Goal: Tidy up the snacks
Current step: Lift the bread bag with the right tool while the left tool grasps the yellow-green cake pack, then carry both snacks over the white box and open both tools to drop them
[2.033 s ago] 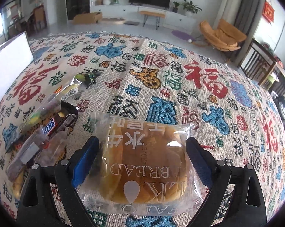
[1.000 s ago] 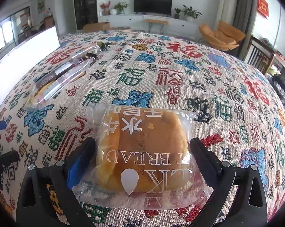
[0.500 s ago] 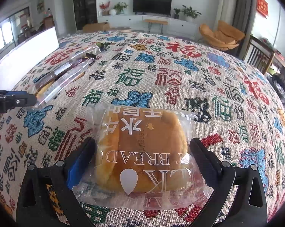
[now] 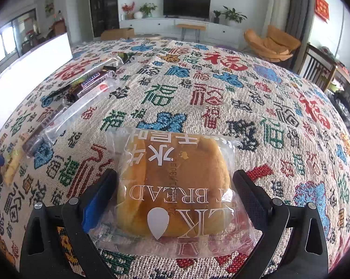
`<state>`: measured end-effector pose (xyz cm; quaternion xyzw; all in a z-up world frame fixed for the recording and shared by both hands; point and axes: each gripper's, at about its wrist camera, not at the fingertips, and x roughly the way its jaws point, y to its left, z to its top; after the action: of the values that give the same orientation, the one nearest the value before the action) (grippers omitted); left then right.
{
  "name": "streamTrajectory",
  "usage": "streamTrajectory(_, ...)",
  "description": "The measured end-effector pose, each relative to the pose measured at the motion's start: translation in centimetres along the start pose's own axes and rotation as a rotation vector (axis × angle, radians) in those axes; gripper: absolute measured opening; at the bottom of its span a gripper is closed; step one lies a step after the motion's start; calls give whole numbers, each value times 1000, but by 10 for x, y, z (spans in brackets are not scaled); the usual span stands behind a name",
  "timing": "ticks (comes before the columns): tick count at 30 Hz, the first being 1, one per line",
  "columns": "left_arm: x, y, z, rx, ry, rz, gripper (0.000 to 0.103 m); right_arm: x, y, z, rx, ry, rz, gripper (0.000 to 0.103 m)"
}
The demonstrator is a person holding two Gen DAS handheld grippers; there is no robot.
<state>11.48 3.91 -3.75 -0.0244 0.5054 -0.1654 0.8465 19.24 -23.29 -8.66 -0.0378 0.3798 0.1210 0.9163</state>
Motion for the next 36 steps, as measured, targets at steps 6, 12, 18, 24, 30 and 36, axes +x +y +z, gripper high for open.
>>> streamTrajectory(6,18,-14,10,10,-49,76,85,0,0,0,0,0,1,101)
streamTrajectory(12,31,-16,10,42,-104,174,29,-1,-5,0,28,-5,38,101)
streamTrajectory(18,-4,9,-12,-82,-159,36,29,-8,-29,5,74,33,208,99)
streamTrajectory(24,-20,26,-21,-161,-196,-26,29,-29,-46,28,111,83,199,99)
streamTrajectory(30,-28,16,-26,-156,-211,-62,29,10,-20,13,27,264,194,99)
streamTrajectory(36,-66,15,-27,-160,-298,-55,29,-5,-21,17,122,220,161,76)
